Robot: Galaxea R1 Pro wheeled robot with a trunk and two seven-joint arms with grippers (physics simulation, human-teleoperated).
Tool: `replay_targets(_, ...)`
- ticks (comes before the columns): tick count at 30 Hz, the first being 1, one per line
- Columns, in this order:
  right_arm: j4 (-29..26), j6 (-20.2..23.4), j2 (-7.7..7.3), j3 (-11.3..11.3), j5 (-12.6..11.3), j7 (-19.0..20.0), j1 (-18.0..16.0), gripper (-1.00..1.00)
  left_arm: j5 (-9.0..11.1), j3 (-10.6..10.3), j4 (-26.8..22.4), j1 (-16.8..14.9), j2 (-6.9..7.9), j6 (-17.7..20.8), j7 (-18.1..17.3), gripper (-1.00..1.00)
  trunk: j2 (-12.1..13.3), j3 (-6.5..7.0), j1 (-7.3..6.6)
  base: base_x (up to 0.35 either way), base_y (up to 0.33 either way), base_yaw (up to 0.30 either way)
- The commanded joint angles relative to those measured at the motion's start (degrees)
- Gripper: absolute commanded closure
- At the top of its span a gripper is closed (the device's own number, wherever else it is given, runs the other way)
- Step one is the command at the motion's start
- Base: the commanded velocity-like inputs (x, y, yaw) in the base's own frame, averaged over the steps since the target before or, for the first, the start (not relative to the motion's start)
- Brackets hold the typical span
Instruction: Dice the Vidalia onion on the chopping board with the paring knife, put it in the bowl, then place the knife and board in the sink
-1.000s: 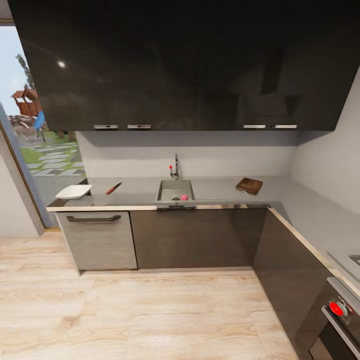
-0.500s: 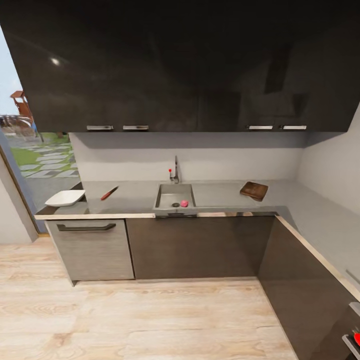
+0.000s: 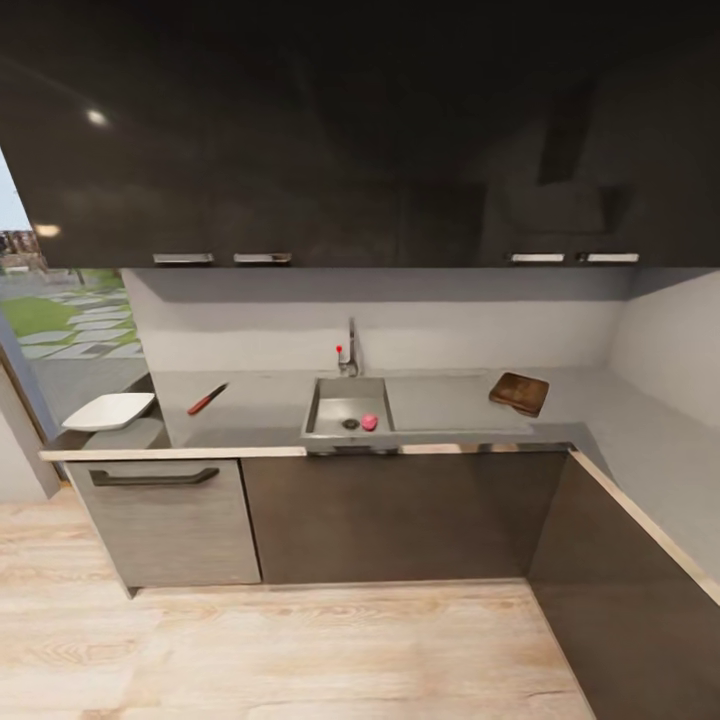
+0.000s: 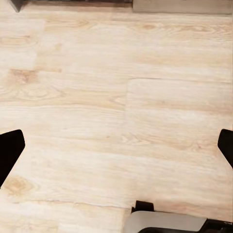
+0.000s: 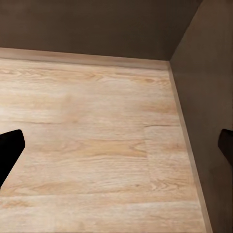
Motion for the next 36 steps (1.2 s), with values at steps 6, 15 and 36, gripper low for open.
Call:
replay_targets(6, 0.0, -0.2, 0.00, 0.0, -0.1, -0.1, 0.0, -1.00, 0.4, -0.1, 0.0, 0.0, -0.01, -0.1, 0.0, -1.00, 0.0, -0.03, 0.05, 0.292, -0.041, 0.000)
replay_targets(15, 0.0, -0.2, 0.00, 0.0, -0.1, -0.1, 0.0, -1.00, 0.4, -0.1, 0.0, 0.0, -0.03, -0.1, 0.0, -1.00, 0.0, -0.03, 0.05, 0.225, -0.194, 0.000)
replay_targets(36, 0.0, -0.2, 0.00, -0.1, -0.1, -0.1, 0.0, -1.00, 0.4, -0.1, 0.0, 0.0, 0.05, -0.2, 0.0, -1.00, 0.0, -0.03, 0.05, 0.100, -0.072, 0.000)
